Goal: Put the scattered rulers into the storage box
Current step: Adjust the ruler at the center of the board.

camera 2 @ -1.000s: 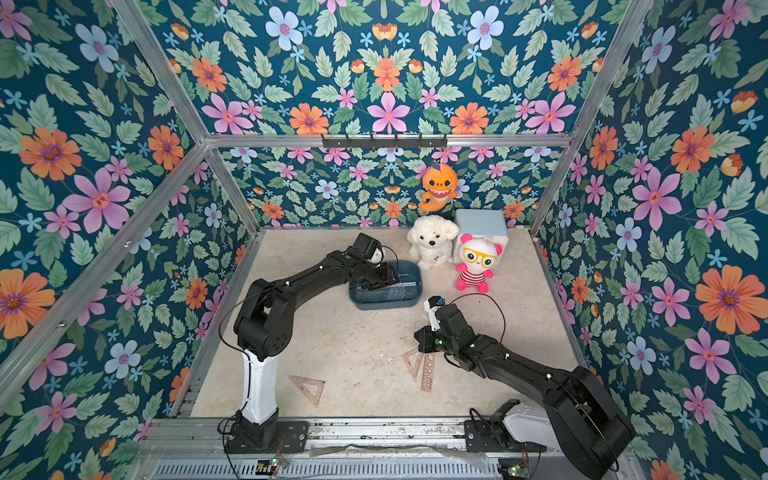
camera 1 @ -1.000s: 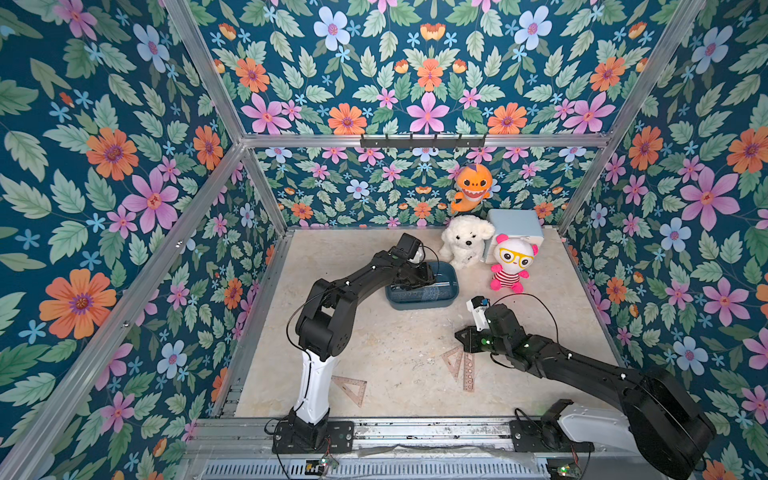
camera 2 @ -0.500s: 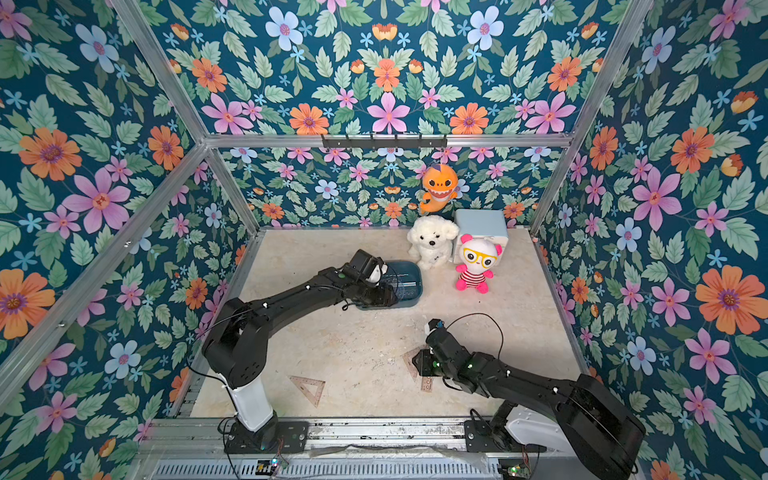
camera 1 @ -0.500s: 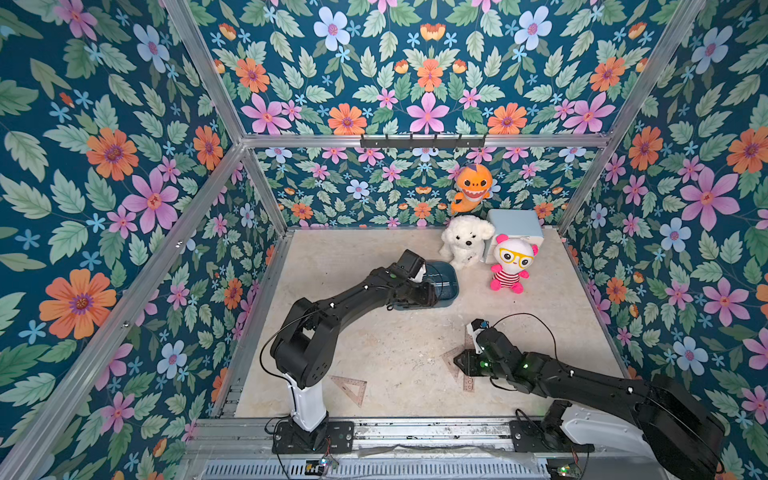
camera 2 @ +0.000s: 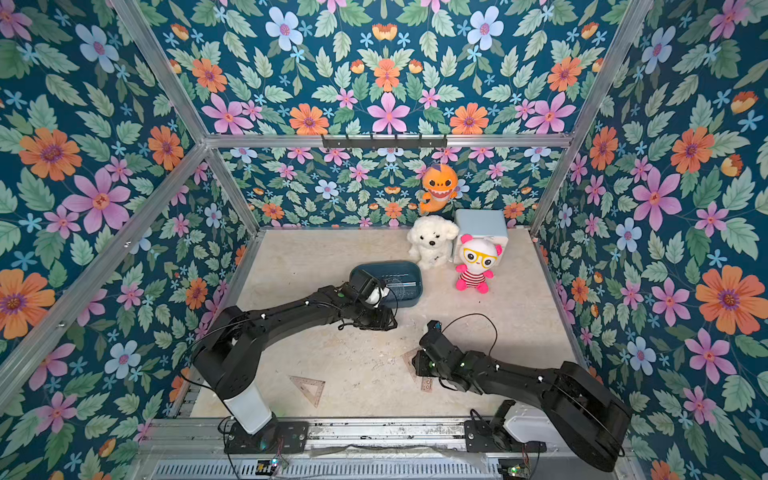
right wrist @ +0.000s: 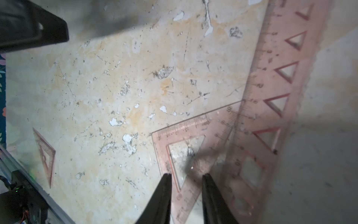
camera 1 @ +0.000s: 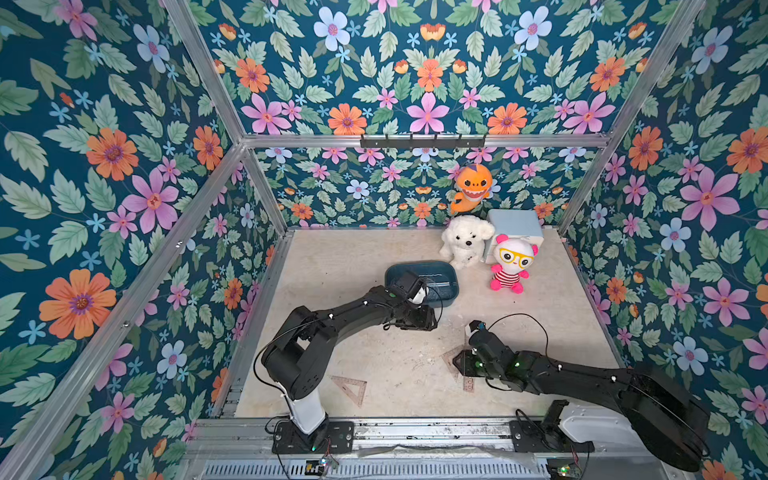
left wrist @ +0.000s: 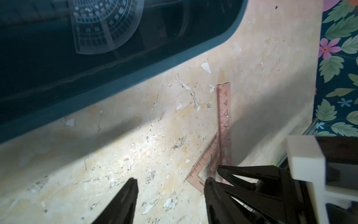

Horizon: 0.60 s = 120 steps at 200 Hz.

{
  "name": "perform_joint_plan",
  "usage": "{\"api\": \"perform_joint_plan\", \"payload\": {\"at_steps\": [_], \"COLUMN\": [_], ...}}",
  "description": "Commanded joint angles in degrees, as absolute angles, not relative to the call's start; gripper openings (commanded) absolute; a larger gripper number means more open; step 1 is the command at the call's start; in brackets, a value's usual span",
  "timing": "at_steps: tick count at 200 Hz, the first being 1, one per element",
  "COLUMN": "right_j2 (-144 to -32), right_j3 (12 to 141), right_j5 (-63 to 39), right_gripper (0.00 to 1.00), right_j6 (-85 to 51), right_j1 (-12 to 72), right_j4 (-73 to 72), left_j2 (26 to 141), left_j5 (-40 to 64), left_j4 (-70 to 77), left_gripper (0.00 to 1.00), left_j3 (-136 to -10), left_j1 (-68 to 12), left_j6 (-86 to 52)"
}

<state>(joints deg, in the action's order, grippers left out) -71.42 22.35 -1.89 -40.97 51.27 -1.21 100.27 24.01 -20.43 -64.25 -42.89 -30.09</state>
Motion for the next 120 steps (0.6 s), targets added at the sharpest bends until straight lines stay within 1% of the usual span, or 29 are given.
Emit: {"api": "perform_joint_plan", "payload": {"at_steps": [1, 43, 83, 120], "right_j2": [-71.65, -73.49, -78.39, -80.73], "right_j3": [22.6, 22.91, 24.93, 26.67], "right_j5": [-0.71, -0.39, -2.21, -2.57], "right_gripper": [0.31, 0.34, 0.33, 0.32], "right_j6": [-40.43, -40.26, -39.14, -38.15], "right_j1": [51.32, 51.28, 51.31, 51.31], "right_j4": [-1.27, -1.83, -5.07, -5.18], "left_j2": [101.13, 103.61, 105.69, 106.38], "left_j5": [25.78, 27.16, 29.08, 28.89], "left_j4": [-18.11, -17.2, -15.04, -14.27], "left_gripper": [0.61, 0.61, 0.59, 0.52], "left_j3": [-63.5, -63.4, -61.31, -59.66], "left_j1": [-43.12, -43.3, -43.25, -43.27], "left_j6": [-30.55, -30.14, -30.77, -30.65]}}
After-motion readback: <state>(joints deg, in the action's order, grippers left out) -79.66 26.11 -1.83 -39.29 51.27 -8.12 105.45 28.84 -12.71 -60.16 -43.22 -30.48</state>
